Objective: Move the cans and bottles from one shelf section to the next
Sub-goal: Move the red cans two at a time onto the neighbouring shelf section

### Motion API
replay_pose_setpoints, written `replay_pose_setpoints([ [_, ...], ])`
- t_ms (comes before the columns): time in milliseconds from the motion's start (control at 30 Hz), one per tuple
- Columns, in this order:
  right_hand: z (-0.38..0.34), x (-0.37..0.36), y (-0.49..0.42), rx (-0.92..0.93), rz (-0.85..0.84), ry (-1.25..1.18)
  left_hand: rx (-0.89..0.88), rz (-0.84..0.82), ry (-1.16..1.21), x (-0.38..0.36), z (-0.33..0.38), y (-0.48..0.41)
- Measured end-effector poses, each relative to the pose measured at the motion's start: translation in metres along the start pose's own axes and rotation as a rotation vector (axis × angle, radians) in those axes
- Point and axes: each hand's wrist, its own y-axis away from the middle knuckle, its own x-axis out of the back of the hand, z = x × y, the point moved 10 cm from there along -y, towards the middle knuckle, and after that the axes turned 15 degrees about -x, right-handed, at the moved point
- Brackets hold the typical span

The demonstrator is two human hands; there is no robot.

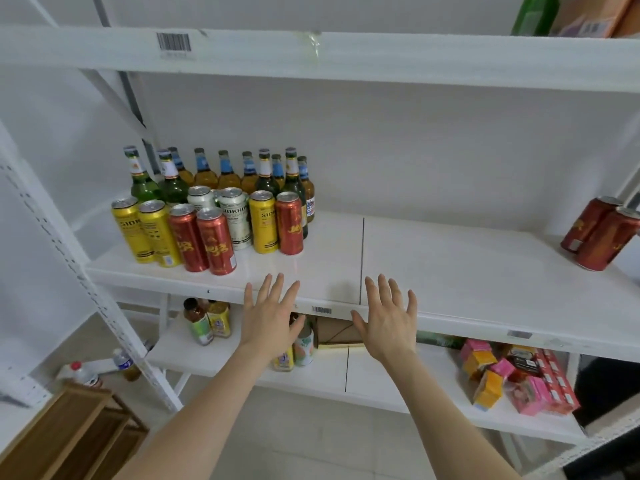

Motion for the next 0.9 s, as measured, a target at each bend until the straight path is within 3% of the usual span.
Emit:
replay_pose_setpoints([
  [400,-0.144,-0.033,-0.031,0.003,-0.018,0.002,0.072,0.055,0.011,-0.010,-0.163,0.013],
  [633,-0.228,-0.042,-0.019,-0.086,0.024,-0.032,0.010,0.051,0.004,-0.013,-0.267,0.039],
  [900,-0.286,-0.038,-0.018,-0.127,0.048,-0.032,-0.024,0.062,0.074,-0.016,-0.326,0.035],
])
